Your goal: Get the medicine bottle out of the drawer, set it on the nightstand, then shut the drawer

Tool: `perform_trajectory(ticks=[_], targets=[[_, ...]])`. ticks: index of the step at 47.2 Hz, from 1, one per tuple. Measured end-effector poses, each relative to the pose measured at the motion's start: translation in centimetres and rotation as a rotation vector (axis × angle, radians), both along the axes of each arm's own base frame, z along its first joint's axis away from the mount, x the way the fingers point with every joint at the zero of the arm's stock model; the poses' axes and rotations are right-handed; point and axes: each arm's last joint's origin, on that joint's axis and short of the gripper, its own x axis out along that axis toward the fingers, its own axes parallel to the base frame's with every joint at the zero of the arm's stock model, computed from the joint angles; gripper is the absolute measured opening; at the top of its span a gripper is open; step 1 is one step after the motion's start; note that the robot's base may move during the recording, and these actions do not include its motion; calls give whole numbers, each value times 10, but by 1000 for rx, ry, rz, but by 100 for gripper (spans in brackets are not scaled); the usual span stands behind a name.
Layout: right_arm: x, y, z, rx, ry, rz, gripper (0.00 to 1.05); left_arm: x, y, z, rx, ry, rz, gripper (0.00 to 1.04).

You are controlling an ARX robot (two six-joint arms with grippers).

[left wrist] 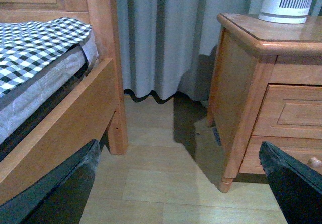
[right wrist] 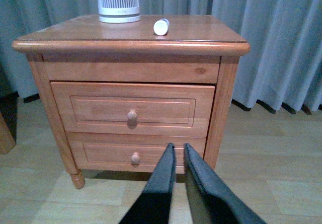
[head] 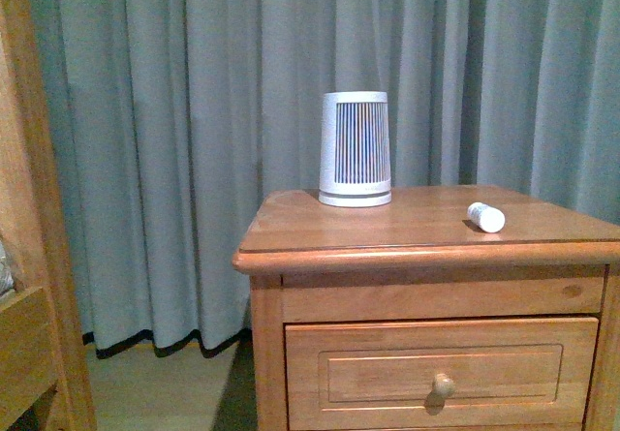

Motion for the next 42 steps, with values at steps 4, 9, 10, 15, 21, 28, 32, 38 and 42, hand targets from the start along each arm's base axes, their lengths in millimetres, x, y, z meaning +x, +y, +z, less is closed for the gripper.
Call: perform_trajectory(ticks=[4,9,10,15,21,28,32,38,42], targets=[[0,0,0,0,0,0,24,0,0,0,0,0,0,98],[0,0,0,0,0,0,41,0,0,0,0,0,0,98],[0,0,0,0,0,0,44,0,0,0,0,0,0,98],[0,0,0,0,0,0,62,0,0,0,0,0,0,98],[0,0,0,0,0,0,87,0,0,0,0,0,0,98],[0,0,0,0,0,0,98,0,0,0,0,0,0,98],[0,0,0,0,0,0,98,0,0,0,0,0,0,98],[0,0,0,0,0,0,98,0,0,0,0,0,0,98],[0,0,0,0,0,0,98,0,0,0,0,0,0,98]])
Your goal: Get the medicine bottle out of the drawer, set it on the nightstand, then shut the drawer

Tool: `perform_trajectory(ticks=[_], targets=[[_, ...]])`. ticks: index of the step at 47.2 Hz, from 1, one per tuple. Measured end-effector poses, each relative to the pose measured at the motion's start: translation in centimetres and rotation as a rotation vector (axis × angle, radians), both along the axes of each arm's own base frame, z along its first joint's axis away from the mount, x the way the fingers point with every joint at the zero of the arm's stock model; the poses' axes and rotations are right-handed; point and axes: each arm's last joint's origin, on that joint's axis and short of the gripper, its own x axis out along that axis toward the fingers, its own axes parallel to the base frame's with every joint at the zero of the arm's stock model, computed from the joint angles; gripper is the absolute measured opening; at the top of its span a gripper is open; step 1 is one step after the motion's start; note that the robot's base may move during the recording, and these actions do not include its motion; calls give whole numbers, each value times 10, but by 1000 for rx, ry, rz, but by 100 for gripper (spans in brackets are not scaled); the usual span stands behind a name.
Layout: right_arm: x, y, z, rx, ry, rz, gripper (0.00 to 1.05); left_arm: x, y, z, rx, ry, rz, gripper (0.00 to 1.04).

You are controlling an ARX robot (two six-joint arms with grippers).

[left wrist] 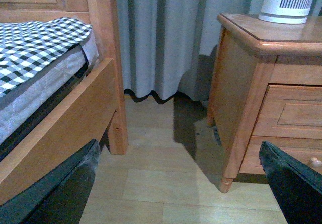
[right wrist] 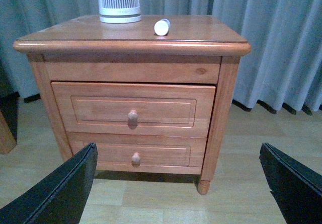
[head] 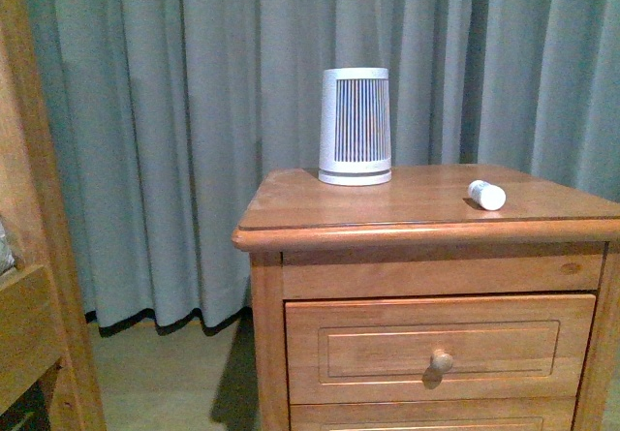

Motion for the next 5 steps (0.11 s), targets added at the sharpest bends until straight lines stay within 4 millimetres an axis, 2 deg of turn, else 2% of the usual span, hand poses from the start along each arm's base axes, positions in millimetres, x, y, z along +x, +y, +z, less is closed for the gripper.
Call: perform_trajectory(ticks=[5], targets=[[0,0,0,0,0,0,98,0,0,0,0,0,0,98]])
